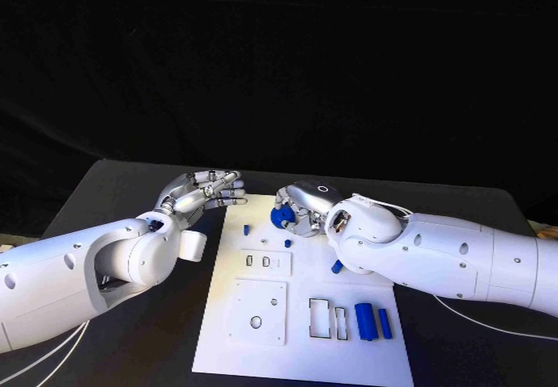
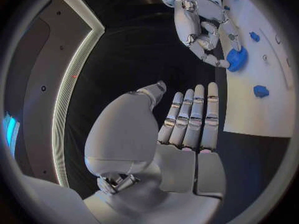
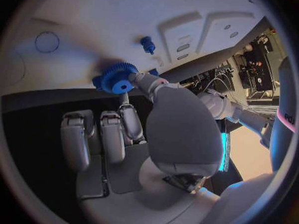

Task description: Assemble the parts on the task board

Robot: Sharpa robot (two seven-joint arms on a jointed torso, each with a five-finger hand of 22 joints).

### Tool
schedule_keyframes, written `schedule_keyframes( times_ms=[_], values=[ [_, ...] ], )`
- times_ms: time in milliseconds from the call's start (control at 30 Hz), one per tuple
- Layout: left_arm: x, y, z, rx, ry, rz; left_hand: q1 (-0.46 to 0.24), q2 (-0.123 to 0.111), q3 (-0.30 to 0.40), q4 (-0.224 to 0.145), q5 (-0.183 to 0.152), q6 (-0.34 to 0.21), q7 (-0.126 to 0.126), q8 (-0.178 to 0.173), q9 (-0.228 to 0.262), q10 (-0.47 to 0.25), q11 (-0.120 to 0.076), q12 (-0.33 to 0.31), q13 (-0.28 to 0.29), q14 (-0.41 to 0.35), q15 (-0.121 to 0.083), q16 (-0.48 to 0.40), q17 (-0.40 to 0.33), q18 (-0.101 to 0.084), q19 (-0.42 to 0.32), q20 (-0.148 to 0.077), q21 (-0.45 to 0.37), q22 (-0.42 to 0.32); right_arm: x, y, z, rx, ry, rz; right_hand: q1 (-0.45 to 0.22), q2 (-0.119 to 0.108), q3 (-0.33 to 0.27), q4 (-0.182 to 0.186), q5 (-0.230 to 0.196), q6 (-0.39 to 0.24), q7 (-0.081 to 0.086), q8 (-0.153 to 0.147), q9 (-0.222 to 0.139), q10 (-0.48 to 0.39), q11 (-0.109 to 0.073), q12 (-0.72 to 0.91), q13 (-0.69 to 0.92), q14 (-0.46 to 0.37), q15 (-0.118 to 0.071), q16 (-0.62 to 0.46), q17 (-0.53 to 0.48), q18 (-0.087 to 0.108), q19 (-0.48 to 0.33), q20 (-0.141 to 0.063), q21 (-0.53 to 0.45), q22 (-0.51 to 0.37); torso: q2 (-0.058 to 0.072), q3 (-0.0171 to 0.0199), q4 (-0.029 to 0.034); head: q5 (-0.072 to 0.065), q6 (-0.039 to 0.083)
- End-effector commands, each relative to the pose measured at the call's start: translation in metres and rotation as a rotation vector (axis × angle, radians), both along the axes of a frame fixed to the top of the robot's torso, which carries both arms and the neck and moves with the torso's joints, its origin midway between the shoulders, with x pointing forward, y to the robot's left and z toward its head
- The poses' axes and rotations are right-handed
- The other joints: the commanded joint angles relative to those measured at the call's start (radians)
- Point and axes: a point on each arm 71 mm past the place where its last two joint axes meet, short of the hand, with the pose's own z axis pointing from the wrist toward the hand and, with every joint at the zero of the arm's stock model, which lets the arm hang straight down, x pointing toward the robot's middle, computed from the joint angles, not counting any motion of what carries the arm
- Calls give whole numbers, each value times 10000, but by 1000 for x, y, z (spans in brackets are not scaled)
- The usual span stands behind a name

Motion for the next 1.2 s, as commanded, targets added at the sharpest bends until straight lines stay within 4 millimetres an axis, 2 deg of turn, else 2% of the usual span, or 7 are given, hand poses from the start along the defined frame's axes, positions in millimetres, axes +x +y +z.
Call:
schedule_keyframes(
  times_ms=[33, 600, 700, 767, 800, 967, 1200],
  values=[
    [0, -3, 2, -119, -86, -149, -36, 29, 63, -6, 47, 39, 544, -38, -10, 42, 55, -56, -13, -24, 27, 63, 9, 116, 17, -18, 42, -13, 0, 1, -3, -292, 89, 64, -20, 117, 64, 2, -24, 96, -65, 97, 4, 55, -10, 7, -22, 985, -55, -3, 2393, -169, 683, -59, -11, 2234, -4, 6, -5, 9, -19],
    [0, -2, 3, -111, -88, -137, -36, 29, 63, -6, 47, 39, 544, -38, -10, 42, 55, -56, -13, -24, 27, 63, 9, 116, 17, -18, 42, -13, 2, -1, -8, -461, 308, 2, -326, 9, 8, -17, -441, -109, 18, -131, -138, -146, 58, -146, -233, 964, -8, -29, 2309, -130, 577, -35, -123, 2117, -9, 5, -18, 29, -66],
    [0, -2, 3, -112, -88, -139, -36, 29, 63, -6, 47, 39, 544, -38, -10, 42, 55, -56, -13, -24, 27, 63, 9, 116, 17, -18, 42, -13, 3, -1, -8, -387, 283, -17, -475, -67, -70, -16, -1168, -878, 228, -695, -398, -331, 250, -260, -409, 962, 153, -33, 2301, -109, 514, 90, -195, 2049, -11, 5, -21, 29, -58],
    [0, -2, 3, -109, -87, -134, -36, 29, 63, -6, 47, 39, 544, -38, -10, 42, 55, -56, -13, -24, 27, 63, 9, 116, 17, -18, 42, -13, 3, -1, -8, -358, 292, -14, -564, -97, -220, 33, -1519, -1468, 190, -1136, -596, -411, 238, -300, -469, 963, 165, -31, 2309, -96, 488, 137, -229, 2021, -9, 5, -20, 28, -52],
    [0, -2, 3, -108, -86, -132, -36, 29, 63, -6, 47, 39, 544, -38, -10, 42, 55, -56, -13, -24, 27, 63, 9, 116, 17, -18, 42, -13, 3, -1, -8, -352, 302, -14, -585, -98, -284, 56, -1571, -1535, 187, -1200, -629, -413, 236, -299, -465, 965, 162, -28, 2317, -95, 487, 136, -233, 2019, -8, 6, -19, 23, -51],
    [0, -1, 3, -99, -83, -116, -36, 29, 63, -6, 47, 39, 544, -38, -10, 42, 55, -56, -13, -24, 27, 63, 9, 116, 17, -18, 42, -13, 4, -3, -9, -314, 385, -48, -757, -67, -660, 269, -1578, -1441, 217, -1267, -684, -400, 261, -288, -437, 966, 179, -28, 2321, -100, 502, 148, -226, 2036, -8, 4, -12, 24, -44],
    [0, -1, 3, -97, -87, -108, -57, 7, 124, -28, 47, 42, 547, -54, -19, 44, 59, -79, -13, -39, 31, 64, 17, 115, 0, -15, 51, -18, 4, -9, -10, -221, 640, -98, -748, 2, -814, 364, -1389, -1028, 253, -1157, -676, -336, 292, -243, -354, 975, 207, -17, 2357, -107, 524, 171, -211, 2062, -4, 8, -24, 51, -58]
  ],
)
